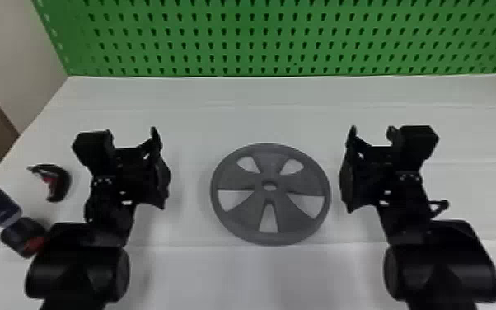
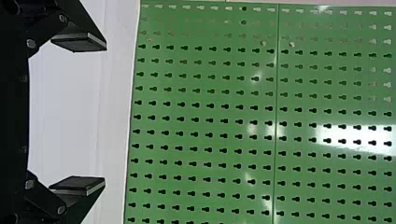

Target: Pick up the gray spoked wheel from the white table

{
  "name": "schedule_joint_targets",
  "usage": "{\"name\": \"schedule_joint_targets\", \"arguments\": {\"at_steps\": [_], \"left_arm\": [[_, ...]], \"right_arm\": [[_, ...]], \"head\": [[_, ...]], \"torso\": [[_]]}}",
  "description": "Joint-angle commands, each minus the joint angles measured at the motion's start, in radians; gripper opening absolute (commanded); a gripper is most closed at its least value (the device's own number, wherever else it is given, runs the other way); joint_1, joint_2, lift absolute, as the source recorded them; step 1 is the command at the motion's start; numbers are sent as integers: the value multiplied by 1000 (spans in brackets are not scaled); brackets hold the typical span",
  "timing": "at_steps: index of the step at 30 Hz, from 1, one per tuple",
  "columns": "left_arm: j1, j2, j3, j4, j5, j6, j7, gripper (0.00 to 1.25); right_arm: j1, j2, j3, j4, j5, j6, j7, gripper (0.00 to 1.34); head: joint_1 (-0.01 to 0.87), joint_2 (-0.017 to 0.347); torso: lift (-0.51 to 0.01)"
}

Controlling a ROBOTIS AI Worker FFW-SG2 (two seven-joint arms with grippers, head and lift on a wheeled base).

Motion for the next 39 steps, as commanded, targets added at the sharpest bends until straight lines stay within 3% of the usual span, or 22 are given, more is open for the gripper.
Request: {"name": "schedule_joint_targets", "arguments": {"at_steps": [1,33,39], "left_arm": [[0,0,2,0,3,0,0,999],[1,0,6,0,6,0,0,999],[1,0,8,0,6,0,-1,997]], "right_arm": [[-1,0,1,2,0,0,0,868],[-8,1,0,1,-12,5,0,868],[-46,-3,1,-88,-26,227,0,868]], "head": [[806,44],[806,44],[806,44]], "torso": [[-98],[-98],[-98]]}}
